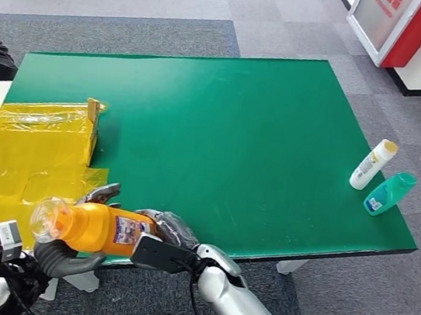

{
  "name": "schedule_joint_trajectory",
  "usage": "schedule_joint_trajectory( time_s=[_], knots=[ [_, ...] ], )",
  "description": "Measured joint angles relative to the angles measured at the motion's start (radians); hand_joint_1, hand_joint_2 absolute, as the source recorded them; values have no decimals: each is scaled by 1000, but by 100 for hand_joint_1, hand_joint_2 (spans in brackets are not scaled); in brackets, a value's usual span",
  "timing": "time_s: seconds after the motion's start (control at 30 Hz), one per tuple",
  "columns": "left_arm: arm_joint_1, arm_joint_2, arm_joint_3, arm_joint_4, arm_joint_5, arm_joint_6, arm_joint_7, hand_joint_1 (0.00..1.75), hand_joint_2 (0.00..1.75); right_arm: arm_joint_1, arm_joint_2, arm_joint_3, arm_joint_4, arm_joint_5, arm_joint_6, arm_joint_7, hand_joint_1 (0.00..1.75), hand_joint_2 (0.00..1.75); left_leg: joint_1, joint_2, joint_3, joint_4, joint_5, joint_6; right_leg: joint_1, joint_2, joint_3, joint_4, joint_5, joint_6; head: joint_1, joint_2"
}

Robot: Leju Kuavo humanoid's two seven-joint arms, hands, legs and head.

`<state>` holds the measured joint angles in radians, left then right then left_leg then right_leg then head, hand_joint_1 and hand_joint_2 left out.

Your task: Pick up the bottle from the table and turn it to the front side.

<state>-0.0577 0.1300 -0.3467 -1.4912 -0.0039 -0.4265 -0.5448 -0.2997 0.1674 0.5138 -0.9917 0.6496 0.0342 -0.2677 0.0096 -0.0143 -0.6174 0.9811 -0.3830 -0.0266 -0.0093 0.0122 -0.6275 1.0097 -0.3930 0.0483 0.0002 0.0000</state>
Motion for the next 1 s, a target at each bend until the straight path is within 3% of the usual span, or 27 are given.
schedule_joint_trajectory(
  time_s=[0.23, 0.27, 0.37, 0.4, 0.57, 0.7, 0.83, 1.0],
  knots=[
    [-1, 0, -2, 0, -6, 0, -4, 175, 175, -5, 0, 2, 16, -3, -1, -3, 175, 175, 0, 0, 0, 0, 0, 0, 0, 0, 0, 0, 0, 0, 0, 0],
    [-1, 0, -2, 0, -6, 0, -5, 175, 175, -5, 0, 2, 17, -4, -1, -3, 148, 175, 0, 0, 0, 0, 0, 0, 0, 0, 0, 0, 0, 0, 0, 0],
    [-3, 0, -2, 0, -16, 5, -5, 175, 175, -5, 0, 4, 20, -8, -2, -2, 17, 175, 0, 0, 0, 0, 0, 0, 0, 0, 0, 0, 0, 0, 0, 0],
    [-3, 0, -2, 0, -23, 11, -4, 175, 175, -4, 0, 4, 20, -9, -3, -2, 0, 175, 0, 0, 0, 0, 0, 0, 0, 0, 0, 0, 0, 0, 0, 0],
    [-6, 2, -2, -21, -96, 84, 34, 175, 175, 4, -4, -7, 11, -20, -19, 6, 0, 175, 0, 0, 0, 0, 0, 0, 0, 0, 0, 0, 0, 0, 0, 0],
    [-50, 39, 0, -78, -233, 167, 155, 175, 175, 34, -14, -50, -43, -30, -29, 9, 0, 175, 0, 0, 0, 0, 1, 0, 0, 0, -1, 0, 1, -1, 0, 0],
    [-176, 109, 3, -123, -341, 174, 299, 175, 175, 68, -22, -101, -103, -41, -29, 7, 0, 175, 1, 0, 0, 0, 2, -2, 1, 0, -1, 0, 2, -2, 0, 0],
    [-394, 201, -20, -126, -408, 97, 421, 175, 175, 96, -26, -149, -138, -52, -20, -4, 0, 175, 2, 0, -1, 0, 4, -3, 2, 0, -3, 1, 4, -5, 0, 0]
  ],
)
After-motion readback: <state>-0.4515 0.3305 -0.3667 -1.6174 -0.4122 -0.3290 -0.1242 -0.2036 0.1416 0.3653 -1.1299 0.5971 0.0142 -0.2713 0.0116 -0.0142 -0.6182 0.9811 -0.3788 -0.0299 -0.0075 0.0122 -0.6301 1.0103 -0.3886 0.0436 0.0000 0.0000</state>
